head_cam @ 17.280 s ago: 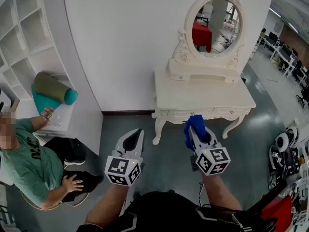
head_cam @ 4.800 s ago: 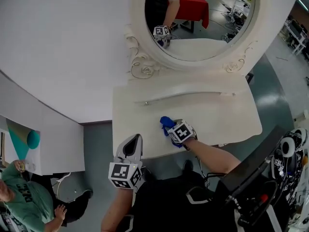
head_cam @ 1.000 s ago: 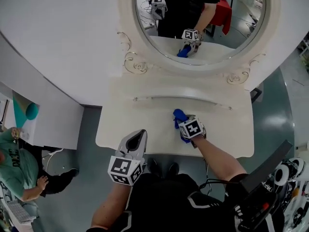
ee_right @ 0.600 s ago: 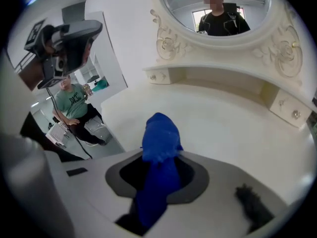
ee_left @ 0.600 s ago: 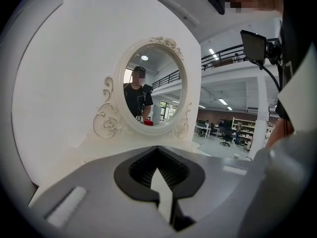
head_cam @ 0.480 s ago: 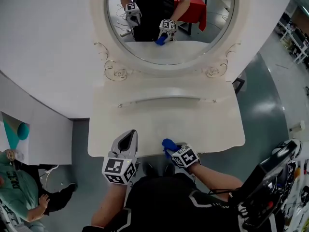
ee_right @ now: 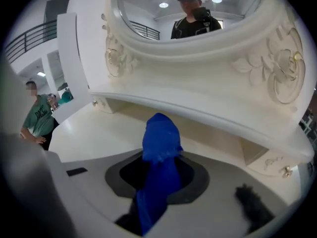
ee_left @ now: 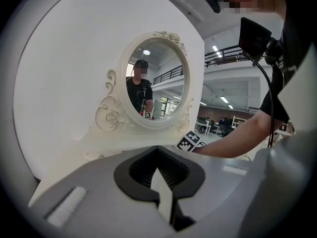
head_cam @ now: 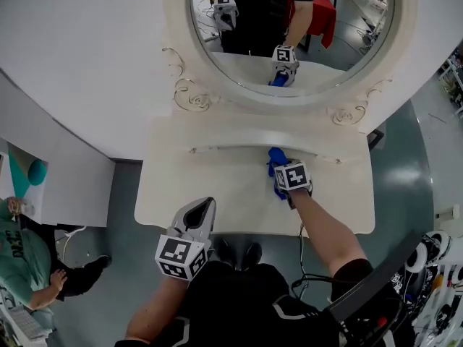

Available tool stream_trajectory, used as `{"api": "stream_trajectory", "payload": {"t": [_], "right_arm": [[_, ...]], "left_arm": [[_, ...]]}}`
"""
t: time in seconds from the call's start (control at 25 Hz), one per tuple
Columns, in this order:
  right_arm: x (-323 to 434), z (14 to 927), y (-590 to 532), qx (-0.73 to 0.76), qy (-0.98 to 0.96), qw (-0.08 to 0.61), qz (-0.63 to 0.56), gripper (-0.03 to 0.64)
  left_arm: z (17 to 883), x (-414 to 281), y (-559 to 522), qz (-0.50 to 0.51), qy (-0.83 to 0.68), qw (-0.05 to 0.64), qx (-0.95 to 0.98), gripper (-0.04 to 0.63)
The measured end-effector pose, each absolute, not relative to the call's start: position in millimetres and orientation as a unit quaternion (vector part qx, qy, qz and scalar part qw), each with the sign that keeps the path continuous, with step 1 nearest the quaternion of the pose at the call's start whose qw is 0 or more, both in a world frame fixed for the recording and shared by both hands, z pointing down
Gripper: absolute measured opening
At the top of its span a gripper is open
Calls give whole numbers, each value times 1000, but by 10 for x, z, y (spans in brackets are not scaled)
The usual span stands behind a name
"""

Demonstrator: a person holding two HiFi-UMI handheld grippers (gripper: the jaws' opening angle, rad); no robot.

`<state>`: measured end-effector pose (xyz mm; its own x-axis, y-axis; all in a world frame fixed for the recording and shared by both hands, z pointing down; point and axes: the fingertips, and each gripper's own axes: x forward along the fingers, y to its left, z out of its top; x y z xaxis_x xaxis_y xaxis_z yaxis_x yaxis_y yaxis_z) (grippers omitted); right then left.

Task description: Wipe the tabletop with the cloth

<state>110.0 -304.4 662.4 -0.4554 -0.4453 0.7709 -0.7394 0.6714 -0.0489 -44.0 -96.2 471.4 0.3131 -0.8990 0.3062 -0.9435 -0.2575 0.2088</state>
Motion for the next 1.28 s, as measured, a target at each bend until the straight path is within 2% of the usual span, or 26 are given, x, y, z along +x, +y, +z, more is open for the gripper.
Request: {"api": "stream_trajectory", "payload": {"t": [0.28,1.04,1.16,1.28], "right_arm": [[1175,6781,-2987,363,-822,395,191,103],[1534,6798,-962,334,-813,406,252,103],[1540,6756,-971,315,-818,397,273,104],[1615,6619,-1449,338,-827,372,253,104]], "left_arm": [[4777,-568,-998,59,-577,185,793,8],[4753,-271,-1396,31,-493,175,851,8],[4726,-224,-1404,23,-491,173,853,8],[4694,-179,-1394,23,-497,167,851,8]]}}
